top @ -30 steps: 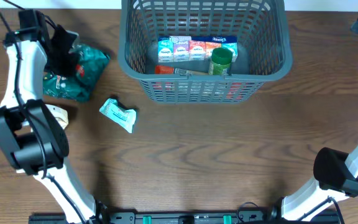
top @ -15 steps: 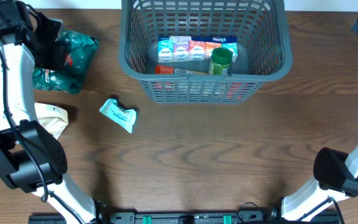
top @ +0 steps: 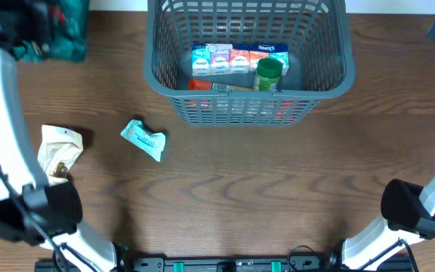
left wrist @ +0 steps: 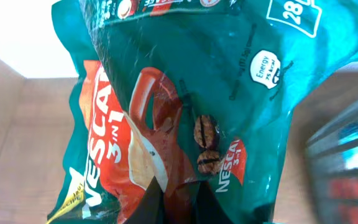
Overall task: Pack container
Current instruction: 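Lift the Nescafe bag and carry it right into the basket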
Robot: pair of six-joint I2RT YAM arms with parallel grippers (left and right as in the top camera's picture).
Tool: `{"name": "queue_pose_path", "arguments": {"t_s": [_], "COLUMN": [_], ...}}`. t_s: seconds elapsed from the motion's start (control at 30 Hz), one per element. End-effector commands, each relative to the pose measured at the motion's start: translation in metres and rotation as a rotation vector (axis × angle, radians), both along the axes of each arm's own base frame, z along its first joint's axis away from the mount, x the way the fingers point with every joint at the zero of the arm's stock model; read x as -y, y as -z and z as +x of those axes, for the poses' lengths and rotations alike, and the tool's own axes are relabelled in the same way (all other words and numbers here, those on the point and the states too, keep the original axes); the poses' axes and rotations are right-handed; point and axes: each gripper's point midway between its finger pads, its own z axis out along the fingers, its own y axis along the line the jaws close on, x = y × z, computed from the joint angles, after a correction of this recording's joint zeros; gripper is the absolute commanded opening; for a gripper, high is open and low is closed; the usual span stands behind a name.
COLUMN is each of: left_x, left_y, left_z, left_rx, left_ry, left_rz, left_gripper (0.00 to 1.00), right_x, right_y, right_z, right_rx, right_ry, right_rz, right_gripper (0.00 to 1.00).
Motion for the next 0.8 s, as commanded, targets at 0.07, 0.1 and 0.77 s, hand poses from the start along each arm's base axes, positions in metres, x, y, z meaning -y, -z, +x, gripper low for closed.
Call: {"name": "queue_pose_path", "arguments": {"t_s": [0.07,0.1,0.77], "left_x": [0.075,0.088,0.301], "left_y": [-0.113,-0.119,-0.115], "left_z": [-0.032,-0.036,-0.074], "left_rx": [0.289,0.302,0.298], "left_ry": [0.231,0.273,0.792], "left_rz": [-0.147,-0.158,-0.150], "left_gripper": [0.06,0.06,0.06], "right_x": [0.002,0.002,0.002], "right_y": [0.002,0.002,0.002], "right_z": [-0.001,-0.001,-0.001], "right_rx": [-0.002,-0.002,-0.002], "right_ry": [0.015,0.015,0.015], "right_rz": [0.009,0.009,0.009], "right_gripper": [0.99,0.99,0.99]}}
